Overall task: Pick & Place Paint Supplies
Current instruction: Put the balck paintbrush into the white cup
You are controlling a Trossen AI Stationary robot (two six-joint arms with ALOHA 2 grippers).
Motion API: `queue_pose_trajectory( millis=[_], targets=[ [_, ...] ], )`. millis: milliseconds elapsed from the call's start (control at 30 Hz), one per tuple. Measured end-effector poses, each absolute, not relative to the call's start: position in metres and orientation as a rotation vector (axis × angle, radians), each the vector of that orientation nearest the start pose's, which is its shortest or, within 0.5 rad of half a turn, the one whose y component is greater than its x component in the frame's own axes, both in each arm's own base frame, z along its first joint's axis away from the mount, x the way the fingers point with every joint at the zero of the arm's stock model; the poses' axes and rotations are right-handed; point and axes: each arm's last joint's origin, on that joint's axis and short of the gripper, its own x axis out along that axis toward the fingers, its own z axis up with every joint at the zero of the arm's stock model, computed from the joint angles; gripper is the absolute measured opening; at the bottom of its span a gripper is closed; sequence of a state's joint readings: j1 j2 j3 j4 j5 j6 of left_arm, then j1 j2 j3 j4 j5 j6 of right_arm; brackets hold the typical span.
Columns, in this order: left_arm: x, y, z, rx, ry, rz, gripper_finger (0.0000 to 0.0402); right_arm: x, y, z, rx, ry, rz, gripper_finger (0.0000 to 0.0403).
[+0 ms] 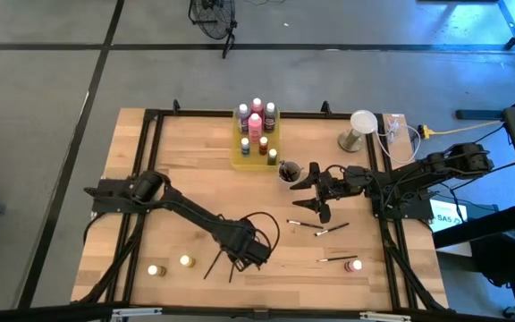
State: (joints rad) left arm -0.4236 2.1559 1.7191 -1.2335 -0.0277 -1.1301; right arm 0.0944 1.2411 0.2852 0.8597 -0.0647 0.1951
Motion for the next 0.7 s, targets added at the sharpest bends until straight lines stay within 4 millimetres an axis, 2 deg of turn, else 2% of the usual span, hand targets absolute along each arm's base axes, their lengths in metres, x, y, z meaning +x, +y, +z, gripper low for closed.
queue_pose_trajectory(
  millis=[167,467,700],
  targets=[
    [0.368,-0.163,0.178,-0.418,1.533,0.631,0.02,0.22,0.023,0.178,0.193,0.112,0.149,0.0242],
    [0.364,-0.162,0.164,-0.398,1.559,0.61,0.02,0.22,0.023,0.178,0.2,0.112,0.149,0.0242],
    [0.366,-0.16,0.163,-0.422,1.555,0.61,0.02,0.22,0.023,0.178,0.2,0.112,0.149,0.0242]
  ],
)
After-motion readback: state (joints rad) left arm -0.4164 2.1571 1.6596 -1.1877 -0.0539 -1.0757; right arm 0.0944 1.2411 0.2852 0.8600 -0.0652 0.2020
